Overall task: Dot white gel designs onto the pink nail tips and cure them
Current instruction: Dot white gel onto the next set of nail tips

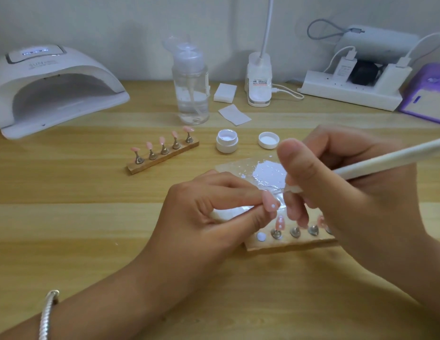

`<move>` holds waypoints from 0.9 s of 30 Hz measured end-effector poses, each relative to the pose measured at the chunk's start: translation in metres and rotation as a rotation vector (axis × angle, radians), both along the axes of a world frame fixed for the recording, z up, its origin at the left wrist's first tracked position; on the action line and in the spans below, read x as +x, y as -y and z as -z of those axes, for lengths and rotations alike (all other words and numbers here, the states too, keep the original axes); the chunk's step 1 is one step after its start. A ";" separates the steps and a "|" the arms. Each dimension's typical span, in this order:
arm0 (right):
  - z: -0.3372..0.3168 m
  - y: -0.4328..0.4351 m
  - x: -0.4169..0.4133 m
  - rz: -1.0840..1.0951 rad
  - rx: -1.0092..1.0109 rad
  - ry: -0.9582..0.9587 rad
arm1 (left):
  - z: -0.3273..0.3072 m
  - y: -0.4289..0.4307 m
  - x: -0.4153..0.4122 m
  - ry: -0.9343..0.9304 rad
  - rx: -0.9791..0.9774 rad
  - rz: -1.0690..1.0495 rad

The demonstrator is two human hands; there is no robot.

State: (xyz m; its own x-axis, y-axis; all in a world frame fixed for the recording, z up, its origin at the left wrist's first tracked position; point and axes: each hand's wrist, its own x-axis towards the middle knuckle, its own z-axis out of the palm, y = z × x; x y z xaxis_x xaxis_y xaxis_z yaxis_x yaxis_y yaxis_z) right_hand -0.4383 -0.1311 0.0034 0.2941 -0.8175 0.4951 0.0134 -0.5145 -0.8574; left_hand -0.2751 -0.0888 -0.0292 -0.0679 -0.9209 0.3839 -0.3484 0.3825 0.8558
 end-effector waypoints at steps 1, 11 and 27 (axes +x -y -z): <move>0.001 0.000 0.000 -0.006 0.013 0.015 | 0.000 0.000 0.000 -0.002 -0.002 0.004; 0.005 0.001 0.001 -0.045 0.021 0.020 | -0.001 0.000 -0.002 -0.003 -0.030 0.004; 0.007 0.003 0.000 -0.035 0.015 -0.039 | -0.001 0.000 -0.002 0.012 -0.034 0.013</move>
